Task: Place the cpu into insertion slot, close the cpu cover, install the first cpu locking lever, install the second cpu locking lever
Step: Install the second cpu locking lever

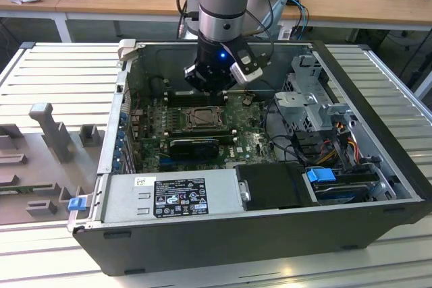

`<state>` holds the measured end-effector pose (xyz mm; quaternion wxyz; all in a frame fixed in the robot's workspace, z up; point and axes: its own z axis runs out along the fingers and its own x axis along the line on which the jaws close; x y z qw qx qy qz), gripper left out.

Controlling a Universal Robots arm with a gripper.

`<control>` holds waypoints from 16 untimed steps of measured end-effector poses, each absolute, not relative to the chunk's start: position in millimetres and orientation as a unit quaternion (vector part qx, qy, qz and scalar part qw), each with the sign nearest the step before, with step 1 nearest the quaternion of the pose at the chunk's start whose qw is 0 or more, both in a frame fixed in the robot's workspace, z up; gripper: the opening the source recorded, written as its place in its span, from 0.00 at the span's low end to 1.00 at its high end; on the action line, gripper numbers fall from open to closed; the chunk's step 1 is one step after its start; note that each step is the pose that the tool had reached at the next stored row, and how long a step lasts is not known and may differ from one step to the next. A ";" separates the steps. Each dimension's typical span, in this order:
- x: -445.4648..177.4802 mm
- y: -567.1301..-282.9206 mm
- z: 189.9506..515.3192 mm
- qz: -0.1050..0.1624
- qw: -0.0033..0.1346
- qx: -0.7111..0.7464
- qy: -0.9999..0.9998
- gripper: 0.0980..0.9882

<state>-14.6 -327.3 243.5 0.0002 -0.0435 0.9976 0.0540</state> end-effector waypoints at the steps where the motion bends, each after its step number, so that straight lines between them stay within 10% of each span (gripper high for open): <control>1: -14.6 -329.5 243.5 0.054 0.000 -0.044 0.998 0.01; 16: -15.5 -357.4 247.0 0.053 -0.004 -0.043 0.998 0.01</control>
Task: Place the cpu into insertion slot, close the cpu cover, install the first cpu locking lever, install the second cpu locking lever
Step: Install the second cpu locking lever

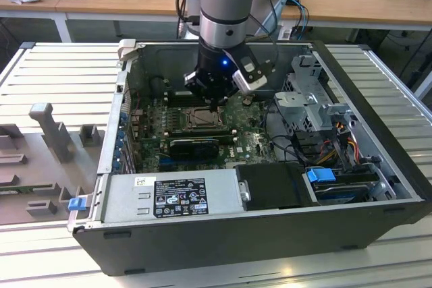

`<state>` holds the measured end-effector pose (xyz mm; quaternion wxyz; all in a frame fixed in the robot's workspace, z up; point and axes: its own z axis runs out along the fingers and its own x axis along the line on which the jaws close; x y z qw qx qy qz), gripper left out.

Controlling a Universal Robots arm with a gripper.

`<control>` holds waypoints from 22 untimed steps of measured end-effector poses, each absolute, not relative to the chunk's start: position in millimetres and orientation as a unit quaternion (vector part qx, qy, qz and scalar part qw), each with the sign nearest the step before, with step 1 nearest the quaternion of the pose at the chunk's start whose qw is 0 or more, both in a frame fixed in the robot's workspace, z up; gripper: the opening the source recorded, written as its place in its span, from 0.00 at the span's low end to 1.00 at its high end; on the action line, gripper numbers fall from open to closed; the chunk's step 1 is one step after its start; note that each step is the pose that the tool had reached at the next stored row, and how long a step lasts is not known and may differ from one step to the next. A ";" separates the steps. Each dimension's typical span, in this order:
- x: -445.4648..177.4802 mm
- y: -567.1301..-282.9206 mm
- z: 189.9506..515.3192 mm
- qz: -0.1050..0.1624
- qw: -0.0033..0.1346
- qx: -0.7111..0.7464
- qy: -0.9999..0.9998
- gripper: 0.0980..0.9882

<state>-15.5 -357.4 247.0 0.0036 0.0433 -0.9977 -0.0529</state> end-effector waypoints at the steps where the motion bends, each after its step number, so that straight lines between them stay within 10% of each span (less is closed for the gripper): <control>1: -15.5 -358.4 245.1 -0.053 0.007 0.043 -0.998 0.01; 22: -39.6 -389.7 230.2 -0.079 0.010 0.050 -0.996 0.01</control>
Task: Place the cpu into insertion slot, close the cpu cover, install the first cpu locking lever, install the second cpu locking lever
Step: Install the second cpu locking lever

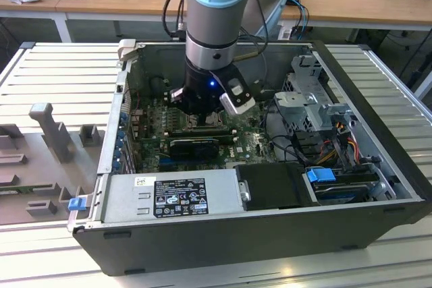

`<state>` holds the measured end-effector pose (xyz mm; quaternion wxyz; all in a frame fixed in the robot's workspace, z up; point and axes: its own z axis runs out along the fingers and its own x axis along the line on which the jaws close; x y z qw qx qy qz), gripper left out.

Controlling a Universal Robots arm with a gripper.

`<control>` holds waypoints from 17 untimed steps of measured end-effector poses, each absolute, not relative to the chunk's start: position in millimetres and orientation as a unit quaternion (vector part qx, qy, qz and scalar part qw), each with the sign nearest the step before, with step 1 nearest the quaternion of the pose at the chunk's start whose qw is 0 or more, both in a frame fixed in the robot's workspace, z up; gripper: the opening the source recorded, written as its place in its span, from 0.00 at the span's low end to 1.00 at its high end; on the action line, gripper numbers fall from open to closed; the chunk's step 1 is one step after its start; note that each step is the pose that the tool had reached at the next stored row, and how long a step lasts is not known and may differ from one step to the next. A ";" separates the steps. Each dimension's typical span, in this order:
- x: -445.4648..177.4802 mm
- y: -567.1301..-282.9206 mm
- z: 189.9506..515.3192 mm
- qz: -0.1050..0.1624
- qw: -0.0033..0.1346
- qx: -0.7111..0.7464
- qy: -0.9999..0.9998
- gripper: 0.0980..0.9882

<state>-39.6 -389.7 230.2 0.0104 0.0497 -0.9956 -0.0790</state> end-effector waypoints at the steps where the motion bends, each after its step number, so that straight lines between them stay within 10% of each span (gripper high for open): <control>1: -40.2 -389.7 226.9 -0.079 0.011 0.050 -0.996 0.01; 17: -68.4 -391.2 200.3 -0.131 0.007 0.052 -0.990 0.01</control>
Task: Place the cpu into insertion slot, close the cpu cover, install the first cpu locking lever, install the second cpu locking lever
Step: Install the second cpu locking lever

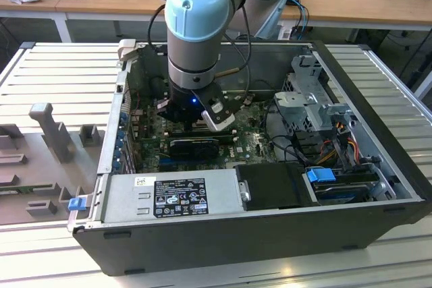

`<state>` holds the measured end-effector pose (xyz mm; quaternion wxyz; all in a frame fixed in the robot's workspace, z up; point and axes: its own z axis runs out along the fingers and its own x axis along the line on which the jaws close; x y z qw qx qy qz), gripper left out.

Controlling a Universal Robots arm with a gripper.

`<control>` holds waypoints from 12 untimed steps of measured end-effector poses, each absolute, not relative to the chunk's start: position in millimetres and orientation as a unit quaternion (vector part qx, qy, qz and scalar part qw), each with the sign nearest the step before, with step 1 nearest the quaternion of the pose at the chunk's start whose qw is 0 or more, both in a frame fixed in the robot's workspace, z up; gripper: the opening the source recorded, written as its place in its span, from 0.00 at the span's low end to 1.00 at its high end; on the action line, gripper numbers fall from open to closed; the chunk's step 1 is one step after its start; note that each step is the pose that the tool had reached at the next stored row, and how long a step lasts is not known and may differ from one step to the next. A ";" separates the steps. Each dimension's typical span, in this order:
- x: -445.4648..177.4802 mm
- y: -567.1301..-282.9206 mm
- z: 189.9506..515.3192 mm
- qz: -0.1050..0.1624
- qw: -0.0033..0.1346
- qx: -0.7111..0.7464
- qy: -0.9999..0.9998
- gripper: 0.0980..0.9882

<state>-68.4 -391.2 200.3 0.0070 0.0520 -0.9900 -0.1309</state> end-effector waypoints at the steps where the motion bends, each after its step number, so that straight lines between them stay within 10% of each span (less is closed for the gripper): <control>1: -69.9 -391.7 199.2 -0.135 0.007 0.052 -0.989 0.01; 12: -71.9 -391.8 222.9 -0.146 0.006 0.052 -0.988 0.01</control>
